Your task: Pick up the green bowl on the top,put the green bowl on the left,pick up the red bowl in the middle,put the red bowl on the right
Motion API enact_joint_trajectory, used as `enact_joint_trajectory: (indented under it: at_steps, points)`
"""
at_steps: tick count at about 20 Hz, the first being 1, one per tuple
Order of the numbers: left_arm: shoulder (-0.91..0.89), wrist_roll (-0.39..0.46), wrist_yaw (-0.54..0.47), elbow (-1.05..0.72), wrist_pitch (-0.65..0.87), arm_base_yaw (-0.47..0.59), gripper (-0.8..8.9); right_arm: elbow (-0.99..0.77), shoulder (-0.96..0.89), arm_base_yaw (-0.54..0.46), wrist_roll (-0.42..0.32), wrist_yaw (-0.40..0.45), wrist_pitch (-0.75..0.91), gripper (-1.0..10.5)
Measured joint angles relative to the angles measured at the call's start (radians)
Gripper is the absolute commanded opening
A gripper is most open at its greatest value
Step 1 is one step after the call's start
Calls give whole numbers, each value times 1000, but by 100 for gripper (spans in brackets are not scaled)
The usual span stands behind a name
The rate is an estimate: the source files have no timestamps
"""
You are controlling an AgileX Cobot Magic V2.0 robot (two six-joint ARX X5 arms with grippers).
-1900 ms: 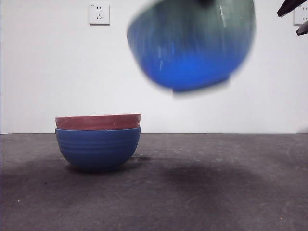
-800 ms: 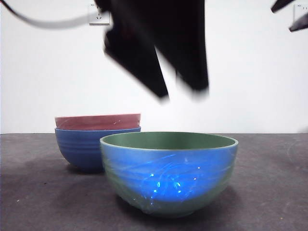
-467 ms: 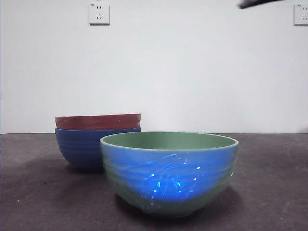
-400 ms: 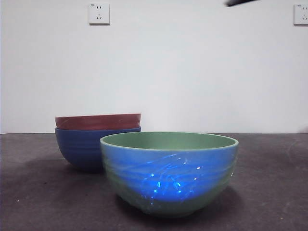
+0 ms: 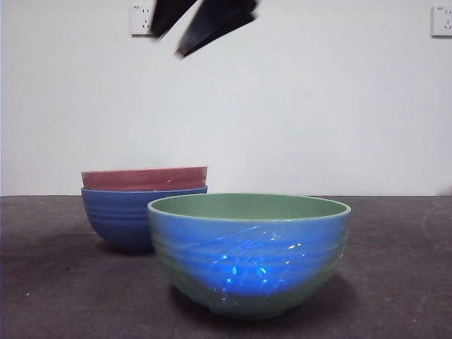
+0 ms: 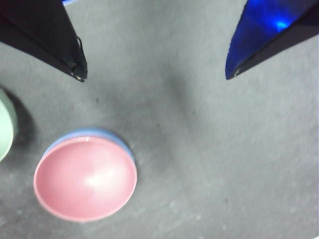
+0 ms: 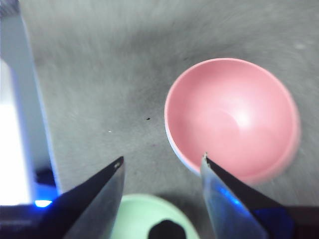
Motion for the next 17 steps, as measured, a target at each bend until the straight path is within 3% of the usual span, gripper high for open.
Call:
enact_joint_trajectory:
  at_steps: [5, 8, 13, 17]
  points:
    - [-7, -1, 5, 0, -33, 0, 467, 19, 166, 45, -61, 6, 97, 247]
    - [-5, -8, 25, 0, -33, 0, 467, 19, 232, 45, -80, 6, 137, 176]
    - [-5, -8, 26, 0, -33, 0, 467, 19, 301, 34, -103, 2, 149, 175]
    - [-5, -8, 26, 0, -33, 0, 467, 19, 317, 32, -107, 1, 150, 54]
